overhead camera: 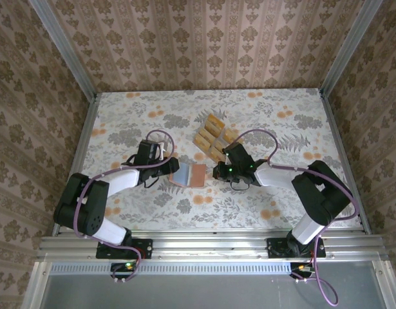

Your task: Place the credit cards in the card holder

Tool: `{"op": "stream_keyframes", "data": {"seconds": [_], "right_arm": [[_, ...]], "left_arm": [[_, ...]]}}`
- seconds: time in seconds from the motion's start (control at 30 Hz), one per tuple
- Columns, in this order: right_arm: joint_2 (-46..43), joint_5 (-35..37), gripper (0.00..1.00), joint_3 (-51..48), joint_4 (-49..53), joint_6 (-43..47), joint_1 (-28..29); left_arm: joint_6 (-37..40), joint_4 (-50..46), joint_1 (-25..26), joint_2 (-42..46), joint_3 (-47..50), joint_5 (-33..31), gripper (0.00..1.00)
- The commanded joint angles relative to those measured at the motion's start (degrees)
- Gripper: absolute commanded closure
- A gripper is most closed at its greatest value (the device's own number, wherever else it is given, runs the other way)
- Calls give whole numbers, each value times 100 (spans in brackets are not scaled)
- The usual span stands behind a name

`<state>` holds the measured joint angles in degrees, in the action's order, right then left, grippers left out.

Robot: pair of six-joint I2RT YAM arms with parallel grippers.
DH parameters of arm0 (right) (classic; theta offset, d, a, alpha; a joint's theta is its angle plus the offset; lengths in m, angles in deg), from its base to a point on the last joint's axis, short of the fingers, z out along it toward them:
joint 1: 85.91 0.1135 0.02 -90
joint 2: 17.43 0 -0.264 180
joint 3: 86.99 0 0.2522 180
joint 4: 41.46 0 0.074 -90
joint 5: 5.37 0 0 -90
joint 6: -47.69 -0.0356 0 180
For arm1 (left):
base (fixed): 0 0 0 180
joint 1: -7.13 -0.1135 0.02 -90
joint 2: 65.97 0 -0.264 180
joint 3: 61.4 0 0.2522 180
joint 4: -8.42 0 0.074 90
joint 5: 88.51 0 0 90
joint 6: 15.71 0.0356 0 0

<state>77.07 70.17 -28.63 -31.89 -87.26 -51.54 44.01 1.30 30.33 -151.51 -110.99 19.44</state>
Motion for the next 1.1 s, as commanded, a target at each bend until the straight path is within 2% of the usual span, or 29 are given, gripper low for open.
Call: {"op": "stream_keyframes", "data": {"seconds": [0.0,0.1,0.2,0.3,0.4,0.63,0.73,1.07], "right_arm": [[111,-33,99,71,-34,72,-31],[113,-31,87,136,28,112,-43],[-13,10,73,196,196,180,-58],[-343,138,60,224,421,253,-79],[-754,325,55,260,723,328,-89],[-1200,292,55,510,944,308,148],[-917,177,57,764,839,238,357],[618,-137,74,1283,113,-118,805]], "left_arm": [[-115,286,-18,130,120,283,70],[-171,228,-17,244,112,272,87],[-193,49,-11,378,64,168,98],[-155,-205,22,508,-25,26,100],[-72,-510,99,646,-138,-242,100],[-31,-659,193,601,-230,-481,100],[-77,-639,242,547,-240,-542,100],[-202,-615,255,496,-290,-662,100]]}}
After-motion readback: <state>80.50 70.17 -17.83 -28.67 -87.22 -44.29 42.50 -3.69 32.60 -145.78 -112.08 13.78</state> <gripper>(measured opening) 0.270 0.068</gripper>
